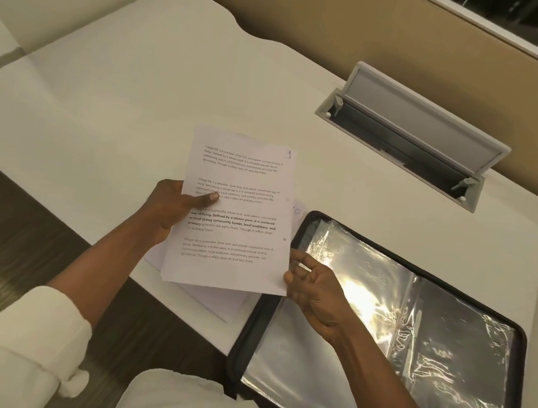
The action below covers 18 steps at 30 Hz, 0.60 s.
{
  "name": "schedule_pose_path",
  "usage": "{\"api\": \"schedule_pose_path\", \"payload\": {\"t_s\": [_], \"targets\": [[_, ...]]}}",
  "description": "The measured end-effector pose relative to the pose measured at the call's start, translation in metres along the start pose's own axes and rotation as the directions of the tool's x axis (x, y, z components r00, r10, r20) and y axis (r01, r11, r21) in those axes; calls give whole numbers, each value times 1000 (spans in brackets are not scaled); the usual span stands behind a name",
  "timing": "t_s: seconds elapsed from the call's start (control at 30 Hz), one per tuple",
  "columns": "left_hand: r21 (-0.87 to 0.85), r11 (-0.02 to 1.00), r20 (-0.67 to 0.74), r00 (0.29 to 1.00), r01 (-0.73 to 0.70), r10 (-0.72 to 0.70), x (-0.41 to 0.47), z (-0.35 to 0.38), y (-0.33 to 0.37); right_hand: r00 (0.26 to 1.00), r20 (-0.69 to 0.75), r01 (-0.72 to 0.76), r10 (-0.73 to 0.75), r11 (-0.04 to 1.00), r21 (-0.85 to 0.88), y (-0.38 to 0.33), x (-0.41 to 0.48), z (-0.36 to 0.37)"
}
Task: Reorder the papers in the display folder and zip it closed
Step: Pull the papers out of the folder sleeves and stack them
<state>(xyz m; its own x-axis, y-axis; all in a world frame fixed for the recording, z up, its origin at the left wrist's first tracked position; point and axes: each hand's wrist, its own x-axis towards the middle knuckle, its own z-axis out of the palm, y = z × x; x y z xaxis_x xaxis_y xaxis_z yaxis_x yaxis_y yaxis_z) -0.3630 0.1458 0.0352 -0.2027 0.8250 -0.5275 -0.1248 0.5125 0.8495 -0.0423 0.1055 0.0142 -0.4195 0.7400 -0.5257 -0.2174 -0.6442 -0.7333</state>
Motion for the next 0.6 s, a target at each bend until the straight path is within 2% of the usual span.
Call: {"api": "schedule_pose_path", "payload": {"t_s": [0.2, 0.33, 0.6], "targets": [[120, 993, 11, 1000, 7, -8, 12, -7, 4, 998, -56, -33, 23, 982, -185, -12, 7, 18], [230, 973, 37, 999, -14, 6, 20, -10, 3, 996, -88, -65, 35, 928, -368, -7, 11, 28], [595, 802, 30, 998, -58, 50, 41, -15, -7, 958, -269, -214, 96, 863, -457, 26, 12, 53]]}}
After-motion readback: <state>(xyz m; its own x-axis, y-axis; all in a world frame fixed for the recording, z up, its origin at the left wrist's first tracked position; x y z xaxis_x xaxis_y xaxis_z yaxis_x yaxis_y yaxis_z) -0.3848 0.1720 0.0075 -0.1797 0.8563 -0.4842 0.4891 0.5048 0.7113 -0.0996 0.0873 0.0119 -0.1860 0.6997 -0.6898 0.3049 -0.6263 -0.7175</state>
